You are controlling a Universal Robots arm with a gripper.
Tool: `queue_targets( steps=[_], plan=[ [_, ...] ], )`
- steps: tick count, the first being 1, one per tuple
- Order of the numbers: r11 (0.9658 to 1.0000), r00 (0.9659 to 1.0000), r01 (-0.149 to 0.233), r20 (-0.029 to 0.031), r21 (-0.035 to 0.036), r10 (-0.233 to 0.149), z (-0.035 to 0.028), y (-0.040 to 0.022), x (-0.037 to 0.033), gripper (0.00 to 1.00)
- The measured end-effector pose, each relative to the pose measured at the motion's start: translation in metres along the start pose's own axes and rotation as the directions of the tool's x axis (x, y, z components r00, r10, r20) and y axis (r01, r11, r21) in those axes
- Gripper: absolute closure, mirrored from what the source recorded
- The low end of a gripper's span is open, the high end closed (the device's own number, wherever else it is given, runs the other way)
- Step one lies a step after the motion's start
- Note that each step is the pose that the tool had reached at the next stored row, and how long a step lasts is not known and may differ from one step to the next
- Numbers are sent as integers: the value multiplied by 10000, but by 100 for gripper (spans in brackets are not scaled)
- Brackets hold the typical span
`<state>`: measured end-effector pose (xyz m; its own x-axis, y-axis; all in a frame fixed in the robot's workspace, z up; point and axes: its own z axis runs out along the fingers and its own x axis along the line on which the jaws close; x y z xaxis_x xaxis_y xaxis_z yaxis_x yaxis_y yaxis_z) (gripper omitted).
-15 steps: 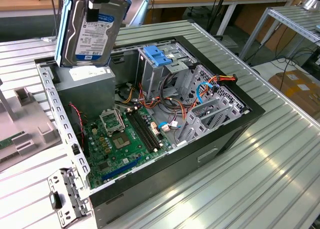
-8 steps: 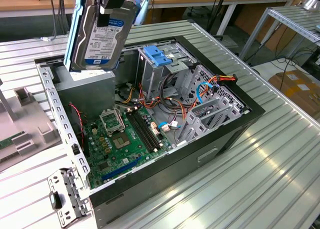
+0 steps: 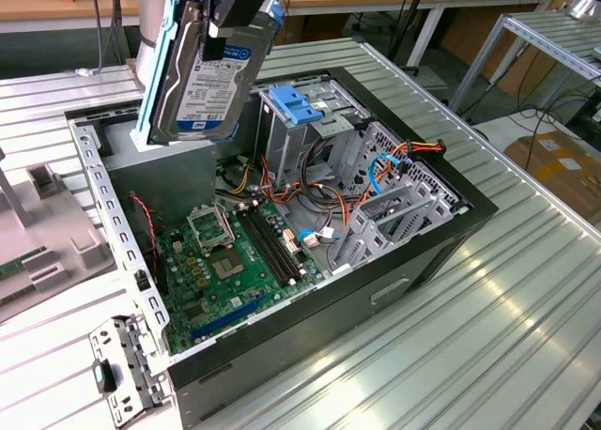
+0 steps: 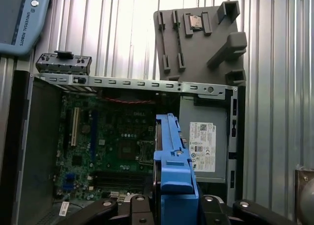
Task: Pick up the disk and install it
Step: 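Pick up the disk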
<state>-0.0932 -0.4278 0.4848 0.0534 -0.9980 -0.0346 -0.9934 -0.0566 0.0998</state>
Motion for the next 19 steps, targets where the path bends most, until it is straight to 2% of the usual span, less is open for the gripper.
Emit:
queue_targets(
  steps=[2,3,13,14,19],
  plan=[
    [10000,10000,2,1,0,-2,0,-23,43,63],
    [10000,10000,0,1,-2,0,0,-48,90,63],
    [10000,10000,1,1,-9,-1,1,-180,329,63],
    [10000,10000,0,1,-10,0,1,-210,379,63],
    [10000,10000,0,2,-14,0,0,-302,503,63]
  ],
)
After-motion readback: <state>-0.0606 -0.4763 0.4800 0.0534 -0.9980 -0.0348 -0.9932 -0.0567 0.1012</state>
